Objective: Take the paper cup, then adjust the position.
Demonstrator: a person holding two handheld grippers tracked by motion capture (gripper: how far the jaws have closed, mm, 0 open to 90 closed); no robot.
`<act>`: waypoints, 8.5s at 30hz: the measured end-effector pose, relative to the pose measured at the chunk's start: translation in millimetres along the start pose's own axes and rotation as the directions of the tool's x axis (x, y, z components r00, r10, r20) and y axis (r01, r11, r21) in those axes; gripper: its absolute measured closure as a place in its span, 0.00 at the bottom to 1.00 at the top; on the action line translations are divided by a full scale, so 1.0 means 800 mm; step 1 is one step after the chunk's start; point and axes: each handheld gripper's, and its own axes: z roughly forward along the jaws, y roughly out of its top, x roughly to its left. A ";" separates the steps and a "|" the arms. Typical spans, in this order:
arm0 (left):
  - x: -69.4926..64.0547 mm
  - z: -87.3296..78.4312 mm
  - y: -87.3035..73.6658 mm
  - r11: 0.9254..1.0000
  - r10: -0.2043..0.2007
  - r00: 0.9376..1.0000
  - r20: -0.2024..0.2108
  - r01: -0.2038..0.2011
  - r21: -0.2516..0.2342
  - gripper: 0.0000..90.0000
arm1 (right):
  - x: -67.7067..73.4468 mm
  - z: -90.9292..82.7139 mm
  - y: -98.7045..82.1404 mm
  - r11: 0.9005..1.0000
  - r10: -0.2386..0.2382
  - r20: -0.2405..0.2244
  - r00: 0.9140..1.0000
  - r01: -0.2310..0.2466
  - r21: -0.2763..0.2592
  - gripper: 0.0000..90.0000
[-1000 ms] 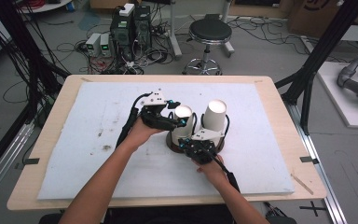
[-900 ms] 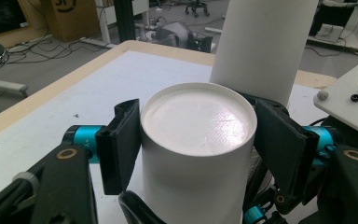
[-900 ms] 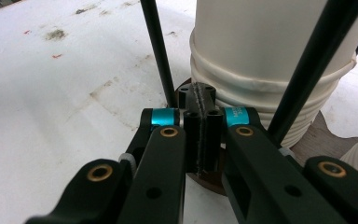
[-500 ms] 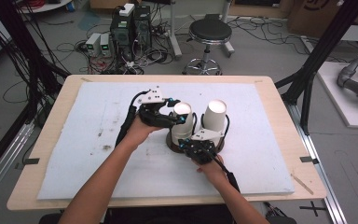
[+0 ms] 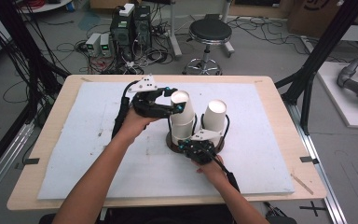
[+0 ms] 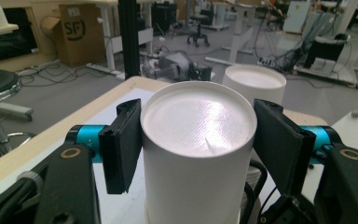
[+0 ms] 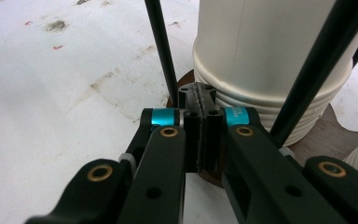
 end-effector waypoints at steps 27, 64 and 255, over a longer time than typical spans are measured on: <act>-0.010 -0.108 0.030 0.999 0.005 1.000 -0.018 -0.005 -0.032 0.39 | -0.012 -0.050 0.011 0.998 -0.038 -0.213 0.976 0.026 -0.059 0.48; -0.039 -0.139 -0.063 1.000 -0.022 0.999 -0.042 0.022 0.004 0.39 | -0.038 -0.091 0.001 0.975 -0.212 -0.268 0.940 0.185 -0.122 0.24; -0.065 -0.085 -0.076 0.998 -0.012 0.948 0.317 0.031 -0.054 0.40 | -0.003 -0.061 0.048 0.937 -0.340 -0.471 0.814 0.250 -0.244 0.18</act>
